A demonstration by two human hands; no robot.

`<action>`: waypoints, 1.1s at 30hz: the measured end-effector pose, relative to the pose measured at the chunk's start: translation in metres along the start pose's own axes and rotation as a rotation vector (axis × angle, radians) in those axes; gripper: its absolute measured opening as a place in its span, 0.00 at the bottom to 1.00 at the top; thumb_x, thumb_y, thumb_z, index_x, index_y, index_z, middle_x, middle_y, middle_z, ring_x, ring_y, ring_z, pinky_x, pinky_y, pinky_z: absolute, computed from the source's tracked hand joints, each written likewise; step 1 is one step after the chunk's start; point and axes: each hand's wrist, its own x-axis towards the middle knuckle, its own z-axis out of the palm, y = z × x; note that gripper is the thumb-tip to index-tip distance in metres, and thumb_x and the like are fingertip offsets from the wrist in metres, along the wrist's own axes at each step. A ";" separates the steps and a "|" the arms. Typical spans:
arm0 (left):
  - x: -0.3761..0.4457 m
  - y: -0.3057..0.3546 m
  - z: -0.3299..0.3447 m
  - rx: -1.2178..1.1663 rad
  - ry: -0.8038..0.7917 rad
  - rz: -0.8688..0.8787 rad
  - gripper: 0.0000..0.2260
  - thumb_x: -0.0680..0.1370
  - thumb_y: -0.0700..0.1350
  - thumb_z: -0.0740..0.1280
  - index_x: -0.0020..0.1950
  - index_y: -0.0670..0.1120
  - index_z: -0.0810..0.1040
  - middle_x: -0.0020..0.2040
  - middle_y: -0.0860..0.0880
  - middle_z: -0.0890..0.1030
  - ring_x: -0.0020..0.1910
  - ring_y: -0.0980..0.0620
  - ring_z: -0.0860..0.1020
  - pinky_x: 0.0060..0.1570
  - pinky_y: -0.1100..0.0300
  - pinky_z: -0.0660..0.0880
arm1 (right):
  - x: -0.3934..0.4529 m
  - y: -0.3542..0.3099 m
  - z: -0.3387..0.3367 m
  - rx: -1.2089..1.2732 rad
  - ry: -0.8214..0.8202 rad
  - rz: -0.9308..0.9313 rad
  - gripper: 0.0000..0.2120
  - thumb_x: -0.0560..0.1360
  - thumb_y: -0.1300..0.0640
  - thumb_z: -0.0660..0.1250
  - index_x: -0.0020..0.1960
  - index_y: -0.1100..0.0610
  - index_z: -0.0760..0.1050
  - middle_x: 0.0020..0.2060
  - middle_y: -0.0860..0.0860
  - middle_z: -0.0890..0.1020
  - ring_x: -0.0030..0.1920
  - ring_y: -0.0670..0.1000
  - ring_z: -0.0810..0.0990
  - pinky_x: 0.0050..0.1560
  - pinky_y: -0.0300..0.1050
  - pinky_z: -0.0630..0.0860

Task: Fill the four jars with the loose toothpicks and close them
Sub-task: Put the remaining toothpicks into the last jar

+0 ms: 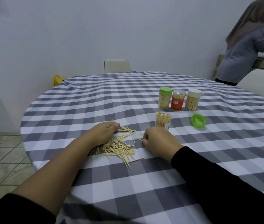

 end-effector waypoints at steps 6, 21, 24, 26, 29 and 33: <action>-0.009 0.006 -0.027 0.165 -0.155 0.044 0.18 0.84 0.46 0.51 0.72 0.50 0.68 0.73 0.48 0.67 0.70 0.49 0.66 0.67 0.58 0.59 | 0.005 -0.008 0.003 -0.128 0.062 -0.225 0.18 0.78 0.55 0.57 0.65 0.59 0.70 0.62 0.56 0.72 0.63 0.55 0.69 0.65 0.48 0.67; -0.021 -0.014 -0.052 0.224 -0.363 -0.057 0.32 0.74 0.49 0.71 0.75 0.54 0.62 0.71 0.53 0.68 0.67 0.53 0.68 0.65 0.60 0.63 | 0.032 -0.023 0.010 -0.225 0.117 -0.142 0.13 0.76 0.62 0.58 0.54 0.57 0.78 0.50 0.55 0.81 0.50 0.56 0.79 0.49 0.47 0.76; -0.021 -0.017 -0.049 0.198 -0.275 -0.019 0.29 0.74 0.50 0.71 0.74 0.53 0.65 0.69 0.52 0.71 0.64 0.54 0.70 0.63 0.60 0.66 | 0.044 -0.027 0.014 -0.086 0.089 -0.115 0.10 0.76 0.61 0.59 0.46 0.58 0.79 0.45 0.53 0.82 0.47 0.56 0.79 0.46 0.44 0.75; -0.022 -0.018 -0.048 0.135 -0.205 0.001 0.27 0.75 0.51 0.70 0.73 0.52 0.67 0.69 0.50 0.72 0.64 0.53 0.71 0.61 0.60 0.67 | 0.049 -0.030 0.013 0.006 0.112 -0.114 0.11 0.77 0.59 0.58 0.41 0.57 0.77 0.43 0.54 0.79 0.45 0.56 0.77 0.44 0.44 0.72; -0.022 -0.019 -0.047 0.178 -0.133 -0.057 0.28 0.75 0.61 0.64 0.72 0.49 0.69 0.69 0.49 0.72 0.65 0.51 0.71 0.60 0.58 0.67 | 0.055 -0.039 0.011 0.031 0.045 -0.104 0.13 0.79 0.53 0.56 0.40 0.58 0.72 0.47 0.57 0.77 0.48 0.57 0.74 0.46 0.46 0.71; -0.020 -0.019 -0.047 0.344 -0.183 -0.177 0.47 0.59 0.79 0.51 0.55 0.44 0.81 0.54 0.46 0.81 0.51 0.50 0.77 0.53 0.54 0.74 | 0.061 -0.047 0.007 -0.083 -0.158 -0.018 0.29 0.75 0.34 0.58 0.58 0.60 0.73 0.58 0.57 0.71 0.60 0.57 0.69 0.57 0.49 0.69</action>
